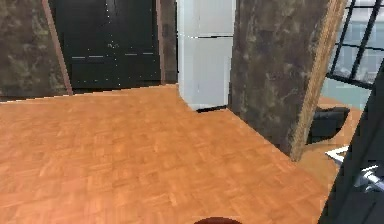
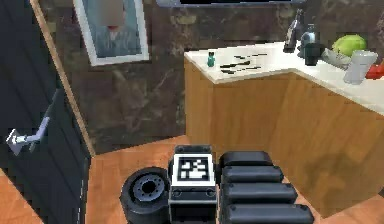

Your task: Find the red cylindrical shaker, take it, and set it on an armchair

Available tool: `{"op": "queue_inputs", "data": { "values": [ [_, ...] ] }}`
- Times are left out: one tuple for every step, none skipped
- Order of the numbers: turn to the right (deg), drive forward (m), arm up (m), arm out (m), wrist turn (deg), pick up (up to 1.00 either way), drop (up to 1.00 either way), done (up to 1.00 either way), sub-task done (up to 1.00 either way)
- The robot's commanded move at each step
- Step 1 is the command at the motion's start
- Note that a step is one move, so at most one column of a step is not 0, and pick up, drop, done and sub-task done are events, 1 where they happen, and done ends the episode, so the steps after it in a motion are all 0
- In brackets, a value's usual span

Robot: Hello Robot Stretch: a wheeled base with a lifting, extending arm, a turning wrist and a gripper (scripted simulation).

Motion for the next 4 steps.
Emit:
{"op": "queue_inputs", "data": {
  "values": [
    [0.0,0.90,0.00,0.00,0.0,0.00,0.00,0.00,0.00],
    [-18.0,0.00,0.00,0.00,0.0,0.00,0.00,0.00,0.00],
    [0.0,0.15,0.00,0.00,0.0,0.00,0.00,0.00,0.00],
    [45.0,0.00,0.00,0.00,0.0,0.00,0.00,0.00,0.00]
  ]
}}
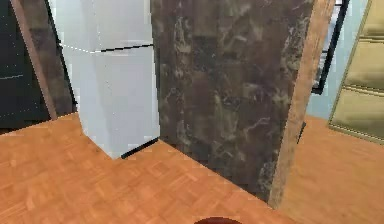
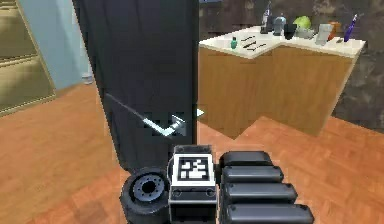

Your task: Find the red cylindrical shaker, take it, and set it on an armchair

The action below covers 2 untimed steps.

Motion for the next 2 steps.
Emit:
{"op": "queue_inputs", "data": {
  "values": [
    [39.0,0.00,0.00,0.00,0.0,0.00,0.00,0.00,0.00],
    [0.0,1.00,0.00,0.00,0.0,0.00,0.00,0.00,0.00]
  ]
}}
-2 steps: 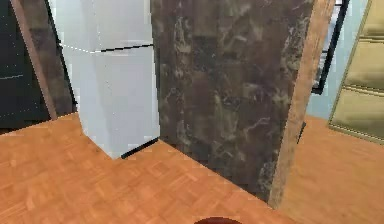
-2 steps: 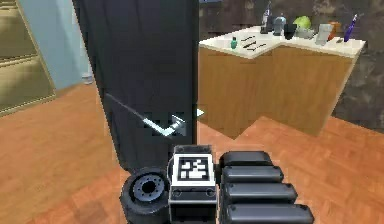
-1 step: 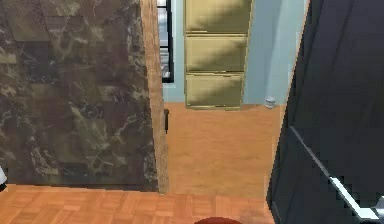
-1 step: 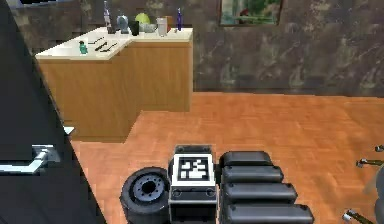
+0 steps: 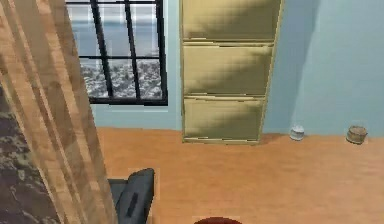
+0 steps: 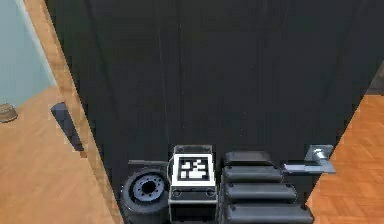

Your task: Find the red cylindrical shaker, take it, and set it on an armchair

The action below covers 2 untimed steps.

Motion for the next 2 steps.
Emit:
{"op": "queue_inputs", "data": {
  "values": [
    [6.0,0.00,0.00,0.00,0.0,0.00,0.00,0.00,0.00],
    [0.0,0.50,0.00,0.00,0.0,0.00,0.00,0.00,0.00]
  ]
}}
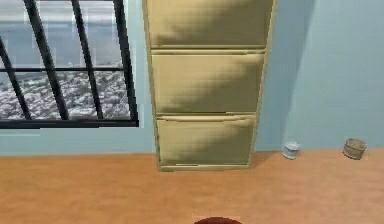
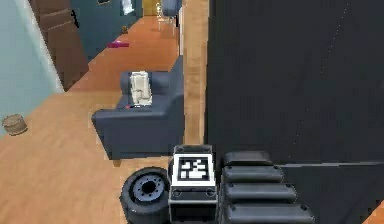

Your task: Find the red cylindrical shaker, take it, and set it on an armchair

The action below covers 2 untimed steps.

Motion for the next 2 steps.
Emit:
{"op": "queue_inputs", "data": {
  "values": [
    [39.0,0.00,0.00,0.00,0.0,0.00,0.00,0.00,0.00],
    [0.0,1.00,0.00,0.00,0.0,0.00,0.00,0.00,0.00]
  ]
}}
